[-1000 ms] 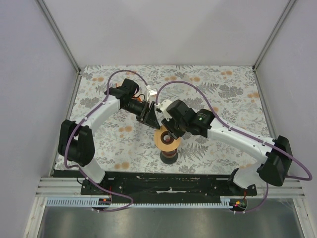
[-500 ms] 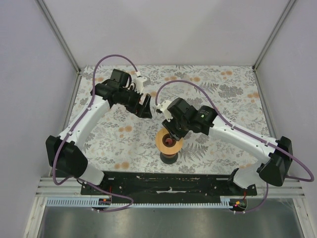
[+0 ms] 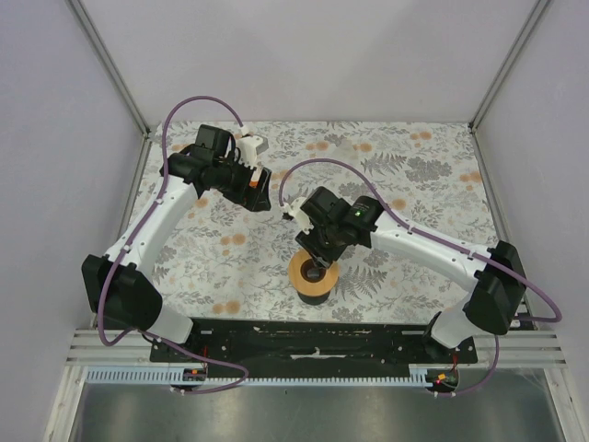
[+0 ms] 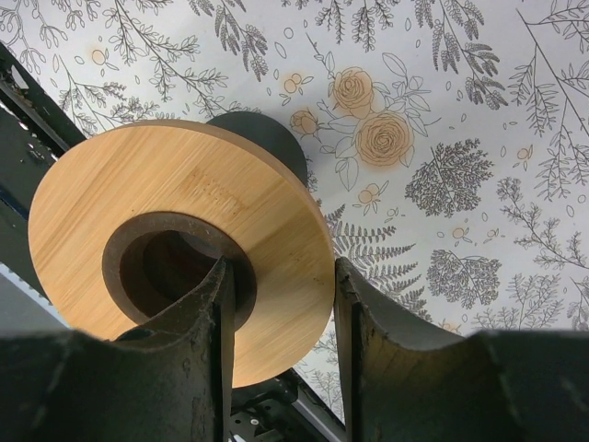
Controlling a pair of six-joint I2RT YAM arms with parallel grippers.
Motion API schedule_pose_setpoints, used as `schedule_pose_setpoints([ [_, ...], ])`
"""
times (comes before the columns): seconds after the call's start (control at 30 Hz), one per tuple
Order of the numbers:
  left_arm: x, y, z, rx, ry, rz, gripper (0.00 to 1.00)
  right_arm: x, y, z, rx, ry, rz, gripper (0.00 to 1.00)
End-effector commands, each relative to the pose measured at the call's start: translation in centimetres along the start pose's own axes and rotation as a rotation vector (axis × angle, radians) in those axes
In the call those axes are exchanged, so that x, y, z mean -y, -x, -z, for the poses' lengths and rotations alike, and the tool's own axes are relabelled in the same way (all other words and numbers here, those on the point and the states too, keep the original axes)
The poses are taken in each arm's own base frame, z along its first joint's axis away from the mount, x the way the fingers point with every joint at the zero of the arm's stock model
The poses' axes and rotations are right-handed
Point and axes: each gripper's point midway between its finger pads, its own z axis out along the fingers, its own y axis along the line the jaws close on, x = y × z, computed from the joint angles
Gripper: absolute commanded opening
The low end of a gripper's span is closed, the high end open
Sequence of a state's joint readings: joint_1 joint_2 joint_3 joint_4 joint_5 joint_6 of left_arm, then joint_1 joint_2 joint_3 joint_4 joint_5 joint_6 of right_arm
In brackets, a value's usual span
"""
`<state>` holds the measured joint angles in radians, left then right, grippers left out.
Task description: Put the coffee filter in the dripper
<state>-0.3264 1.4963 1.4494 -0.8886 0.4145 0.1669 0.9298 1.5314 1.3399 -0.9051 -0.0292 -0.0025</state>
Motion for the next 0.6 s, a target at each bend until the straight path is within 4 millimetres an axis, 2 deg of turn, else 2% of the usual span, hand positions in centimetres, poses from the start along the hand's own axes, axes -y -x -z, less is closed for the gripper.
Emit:
schedule_pose_setpoints([
  [0.0, -0.5, 0.8, 0.8, 0.044, 0.029, -0.059, 0.93, 0.4, 0.6, -0.2, 0.022, -0.021, 0.028, 0.05],
  [0.1, -0.6, 0.9, 0.8, 0.046, 0.030, -0.064, 0.93, 1.0, 0.5, -0.7, 0.020, -0.055, 0.031, 0.16],
  [0.3, -1.0, 1.3, 0.9, 0.051, 0.035, -0.066, 0.93, 2.2, 0.6, -1.7, 0.006, -0.116, 0.053, 0.51],
  [0.57, -1.8, 1.8, 1.3, 0.066, 0.053, -0.066, 0.93, 3.2, 1.4, -2.4, 0.004, -0.167, 0.080, 0.64],
])
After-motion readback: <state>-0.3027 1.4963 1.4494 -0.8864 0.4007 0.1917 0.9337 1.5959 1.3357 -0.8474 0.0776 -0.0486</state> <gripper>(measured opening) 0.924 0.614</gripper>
